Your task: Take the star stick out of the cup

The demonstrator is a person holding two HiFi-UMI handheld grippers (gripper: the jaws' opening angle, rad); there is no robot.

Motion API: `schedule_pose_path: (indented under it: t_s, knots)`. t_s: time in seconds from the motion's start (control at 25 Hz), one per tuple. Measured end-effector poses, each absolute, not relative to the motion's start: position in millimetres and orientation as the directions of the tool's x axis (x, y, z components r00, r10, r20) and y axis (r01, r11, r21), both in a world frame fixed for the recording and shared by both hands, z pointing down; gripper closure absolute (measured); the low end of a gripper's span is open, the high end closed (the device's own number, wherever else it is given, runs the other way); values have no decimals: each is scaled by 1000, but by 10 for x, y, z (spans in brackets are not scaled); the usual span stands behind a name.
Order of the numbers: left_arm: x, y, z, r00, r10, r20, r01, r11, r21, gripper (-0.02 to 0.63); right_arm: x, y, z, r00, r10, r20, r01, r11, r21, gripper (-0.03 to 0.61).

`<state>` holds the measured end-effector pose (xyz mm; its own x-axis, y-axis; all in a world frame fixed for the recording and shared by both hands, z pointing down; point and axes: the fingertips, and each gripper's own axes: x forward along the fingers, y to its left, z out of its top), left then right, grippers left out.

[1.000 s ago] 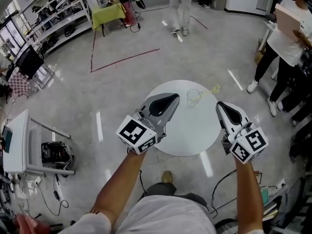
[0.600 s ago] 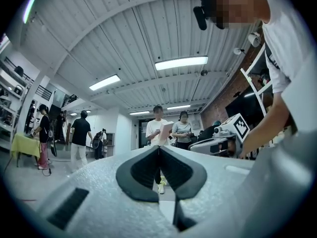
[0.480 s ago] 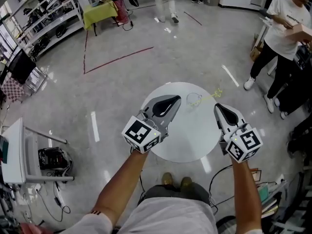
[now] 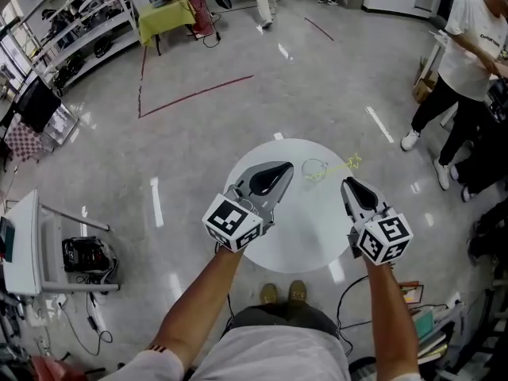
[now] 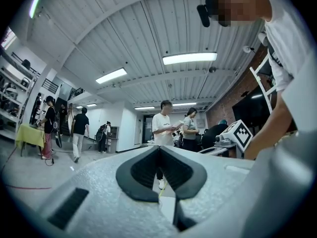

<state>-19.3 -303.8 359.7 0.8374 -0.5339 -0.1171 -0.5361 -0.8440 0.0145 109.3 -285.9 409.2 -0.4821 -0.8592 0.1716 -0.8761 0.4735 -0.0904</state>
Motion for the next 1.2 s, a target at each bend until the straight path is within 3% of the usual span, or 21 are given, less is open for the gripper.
schedule_pose_path:
  t_s: [0.2, 0.28, 0.56, 1.2]
  knots:
    - [-133, -3167, 3746, 832, -547, -94, -547, -837, 23, 598, 1163, -2982, 4347, -459, -866, 199, -888, 444, -118, 555]
    - [-86, -3204, 3822, 832, -549, -80, -549, -836, 24, 598, 1198, -3012, 4472, -455, -865, 212, -890, 434, -138, 489]
    - [69, -3390, 4062, 827, -560, -59, -557, -829, 51, 598, 1400, -3276, 4919, -409, -878, 249, -903, 351, -247, 406]
    - [200, -3763, 4580, 814, -580, 35, -581, -809, 91, 598, 1382, -3843, 5509, -421, -859, 292, -882, 313, -352, 397]
